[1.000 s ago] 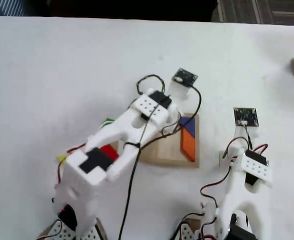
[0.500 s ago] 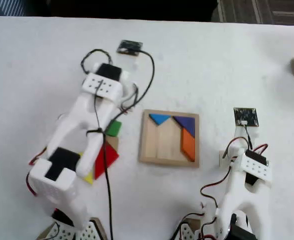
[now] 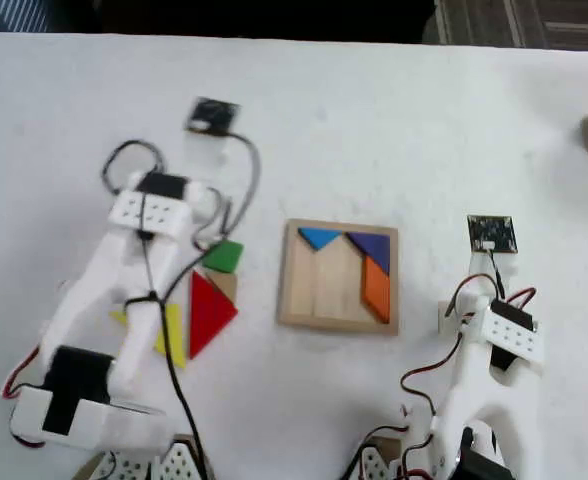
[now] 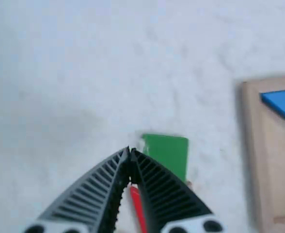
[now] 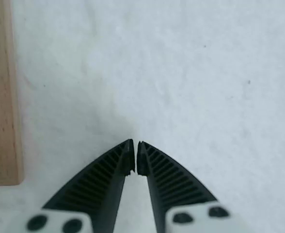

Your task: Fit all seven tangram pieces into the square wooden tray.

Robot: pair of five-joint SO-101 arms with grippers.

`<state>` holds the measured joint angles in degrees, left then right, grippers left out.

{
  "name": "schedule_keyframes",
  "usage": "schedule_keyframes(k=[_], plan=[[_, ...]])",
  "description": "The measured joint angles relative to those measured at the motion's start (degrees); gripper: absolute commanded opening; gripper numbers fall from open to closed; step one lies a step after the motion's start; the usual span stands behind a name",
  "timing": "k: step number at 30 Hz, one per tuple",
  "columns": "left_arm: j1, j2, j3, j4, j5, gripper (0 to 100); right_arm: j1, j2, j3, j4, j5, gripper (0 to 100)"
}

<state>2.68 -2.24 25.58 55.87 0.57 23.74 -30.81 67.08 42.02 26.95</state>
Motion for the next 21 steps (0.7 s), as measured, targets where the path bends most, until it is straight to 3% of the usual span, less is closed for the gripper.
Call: schedule_keyframes(k=[7, 11, 16, 21], plan=[[-3.0, 1.9, 1.1, -0.5, 0.0, 4, 0.0, 0.0, 0.0, 0.0, 0.0, 2.1], [-2.8, 2.1, 1.1, 0.5, 0.0, 15, 0.0, 0.0, 0.0, 0.0, 0.0, 2.1], [0.5, 1.8, 1.4, 5.6, 0.2, 19, 0.0, 0.0, 0.0, 0.0, 0.0, 2.1], [5.1, 0.3, 5.4, 8.1, 7.5, 17, 0.0, 0.0, 0.0, 0.0, 0.0, 2.1]])
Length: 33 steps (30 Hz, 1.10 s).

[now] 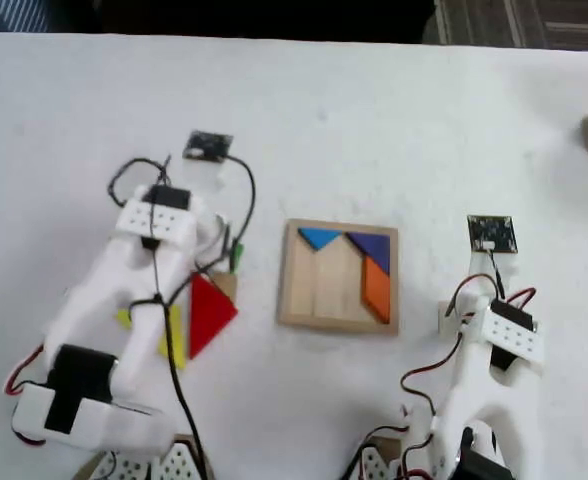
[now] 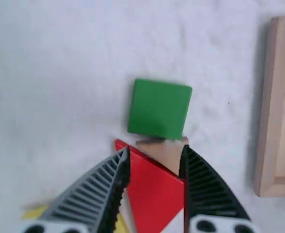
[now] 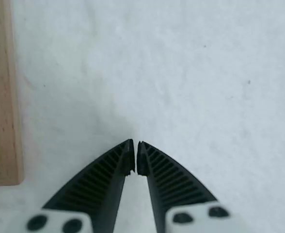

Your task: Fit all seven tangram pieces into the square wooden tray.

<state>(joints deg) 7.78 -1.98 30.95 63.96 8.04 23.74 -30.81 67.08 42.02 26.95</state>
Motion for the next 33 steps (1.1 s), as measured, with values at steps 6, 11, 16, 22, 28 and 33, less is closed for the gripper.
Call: schedule_keyframes(k=[6, 11, 16, 22, 28, 33], plan=[[6.9, -0.1, 6.1, -1.3, 8.2, 17, 0.0, 0.0, 0.0, 0.0, 0.0, 2.1], [8.4, -0.9, 10.2, -8.0, 9.8, 17, 0.0, 0.0, 0.0, 0.0, 0.0, 2.1], [8.4, -1.2, 12.0, -11.6, 9.9, 17, 0.0, 0.0, 0.0, 0.0, 0.0, 2.1], [7.6, -1.2, 12.0, -13.1, 10.1, 17, 0.0, 0.0, 0.0, 0.0, 0.0, 2.1], [5.0, -1.2, 12.0, -14.5, 10.1, 17, 0.0, 0.0, 0.0, 0.0, 0.0, 2.1], [4.9, -1.2, 12.0, -16.3, 10.1, 18, 0.0, 0.0, 0.0, 0.0, 0.0, 2.1]])
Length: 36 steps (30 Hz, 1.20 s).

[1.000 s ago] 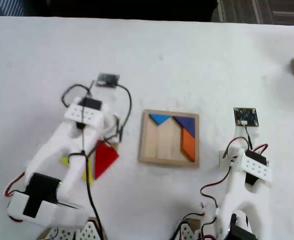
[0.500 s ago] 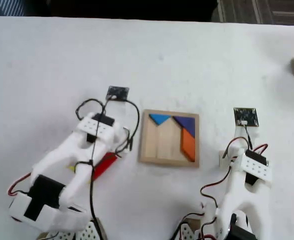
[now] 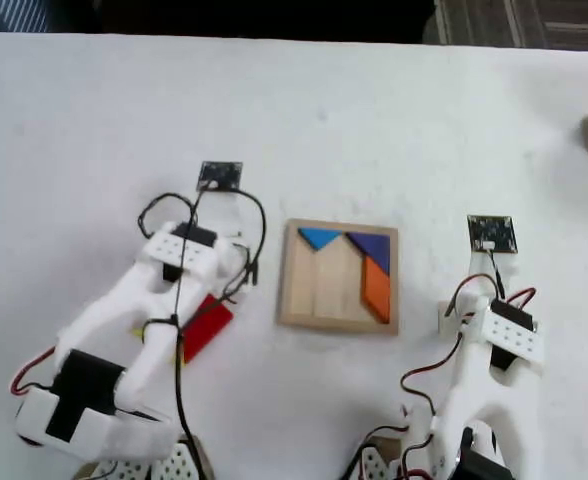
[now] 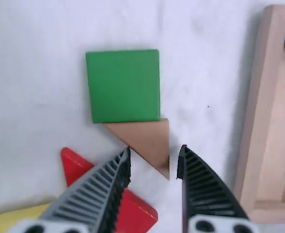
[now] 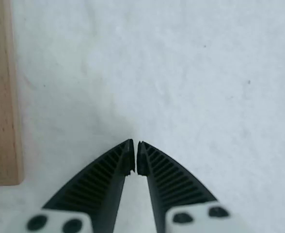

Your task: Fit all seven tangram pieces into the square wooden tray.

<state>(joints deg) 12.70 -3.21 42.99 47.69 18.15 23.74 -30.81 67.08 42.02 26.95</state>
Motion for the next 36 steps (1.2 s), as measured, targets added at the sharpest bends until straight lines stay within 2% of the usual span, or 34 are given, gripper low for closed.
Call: schedule_keyframes(k=[4, 8, 11, 22, 29, 36], plan=[[0.0, 0.0, 0.0, -1.1, 0.0, 18, 0.0, 0.0, 0.0, 0.0, 0.0, 2.1], [0.0, 0.0, 0.0, -1.9, 0.0, 25, 0.0, 0.0, 0.0, 0.0, 0.0, 2.1], [0.0, 0.0, 0.0, -2.1, 2.9, 28, 0.0, 0.0, 0.0, 0.0, 0.0, 2.1], [0.0, 0.0, 0.0, -2.1, 8.6, 28, 0.0, 0.0, 0.0, 0.0, 0.0, 2.0], [-3.9, 1.0, -0.6, -2.0, 10.0, 28, -1.2, 0.0, 0.0, 0.0, 0.0, 2.0], [-4.0, 11.7, -11.3, 4.6, 10.1, 28, -1.4, 0.0, 0.0, 0.0, 0.0, 2.0]])
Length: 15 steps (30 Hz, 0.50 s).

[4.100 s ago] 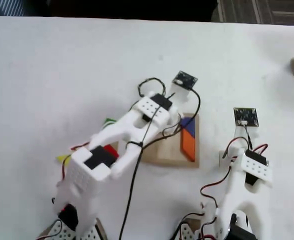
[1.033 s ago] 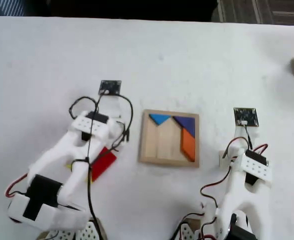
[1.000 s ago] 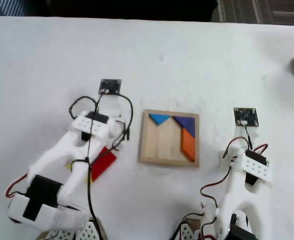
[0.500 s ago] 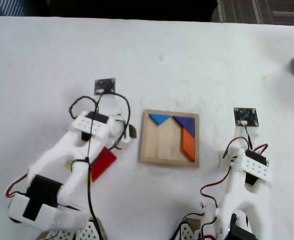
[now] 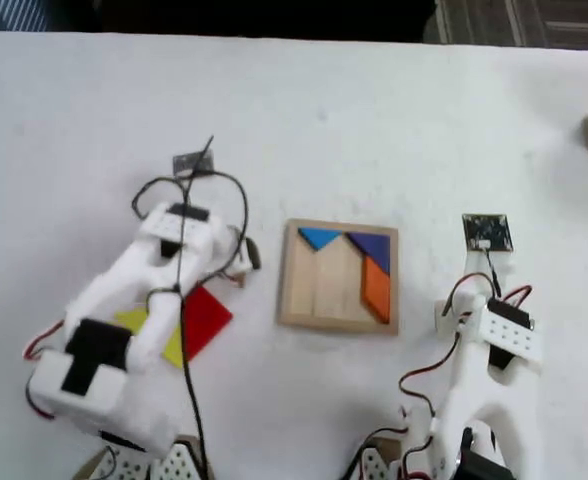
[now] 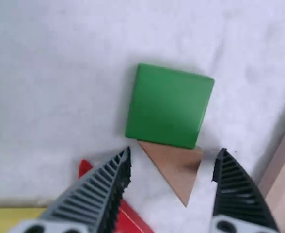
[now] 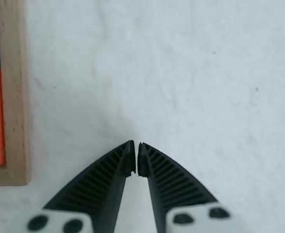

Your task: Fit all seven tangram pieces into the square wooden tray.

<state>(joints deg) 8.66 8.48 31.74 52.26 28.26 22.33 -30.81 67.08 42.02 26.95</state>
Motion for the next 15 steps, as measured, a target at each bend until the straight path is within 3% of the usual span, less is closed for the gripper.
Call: schedule_keyframes(k=[4, 11, 15], plan=[[0.0, 3.9, -5.4, 4.9, 0.0, 28, 0.0, 0.0, 0.0, 0.0, 0.0, 2.0], [0.4, 4.0, -6.2, 5.7, -0.2, 28, 0.0, 0.0, 0.0, 0.0, 0.0, 2.1], [0.4, 4.1, -6.6, 5.2, -6.2, 28, 0.0, 0.0, 0.0, 0.0, 0.0, 2.1]])
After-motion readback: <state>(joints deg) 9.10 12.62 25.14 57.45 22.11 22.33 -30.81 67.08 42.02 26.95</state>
